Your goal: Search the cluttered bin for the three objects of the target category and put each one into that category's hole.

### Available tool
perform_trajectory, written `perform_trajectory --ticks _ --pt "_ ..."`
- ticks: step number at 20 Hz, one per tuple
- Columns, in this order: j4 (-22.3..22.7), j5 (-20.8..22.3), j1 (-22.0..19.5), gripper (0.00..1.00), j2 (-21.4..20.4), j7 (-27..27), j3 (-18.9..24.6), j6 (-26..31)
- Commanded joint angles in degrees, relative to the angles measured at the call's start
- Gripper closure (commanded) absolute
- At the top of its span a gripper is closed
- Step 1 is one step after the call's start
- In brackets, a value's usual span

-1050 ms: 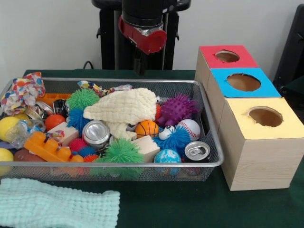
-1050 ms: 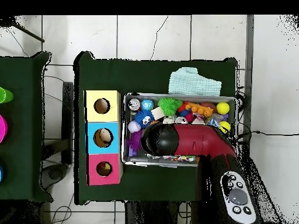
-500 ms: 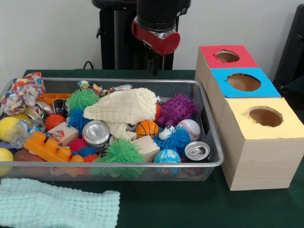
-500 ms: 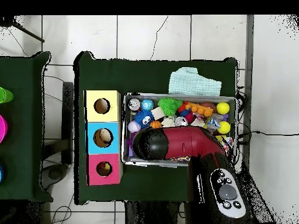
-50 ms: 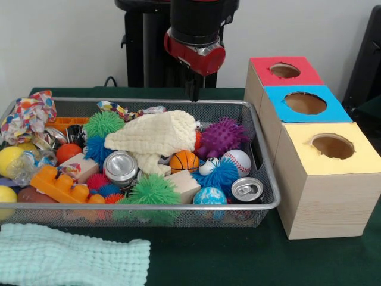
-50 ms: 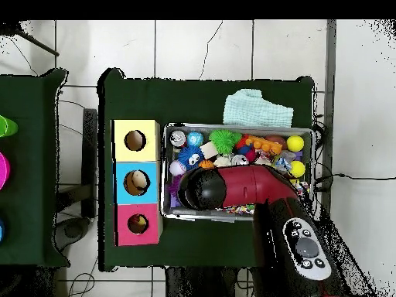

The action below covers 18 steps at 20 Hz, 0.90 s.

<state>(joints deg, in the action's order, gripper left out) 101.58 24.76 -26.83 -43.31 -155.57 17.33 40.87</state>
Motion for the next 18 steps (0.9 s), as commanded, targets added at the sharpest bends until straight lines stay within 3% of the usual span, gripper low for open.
perform_trajectory --ticks 1,12,18 --pt "-2.12 5.27 -3.84 1.00 5.24 19.02 6.60 -0.63" --pt "-7.75 9.35 -8.78 1.00 11.55 24.04 11.76 0.96" --pt "-6.94 10.52 -9.33 1.00 11.01 22.86 12.26 0.04"
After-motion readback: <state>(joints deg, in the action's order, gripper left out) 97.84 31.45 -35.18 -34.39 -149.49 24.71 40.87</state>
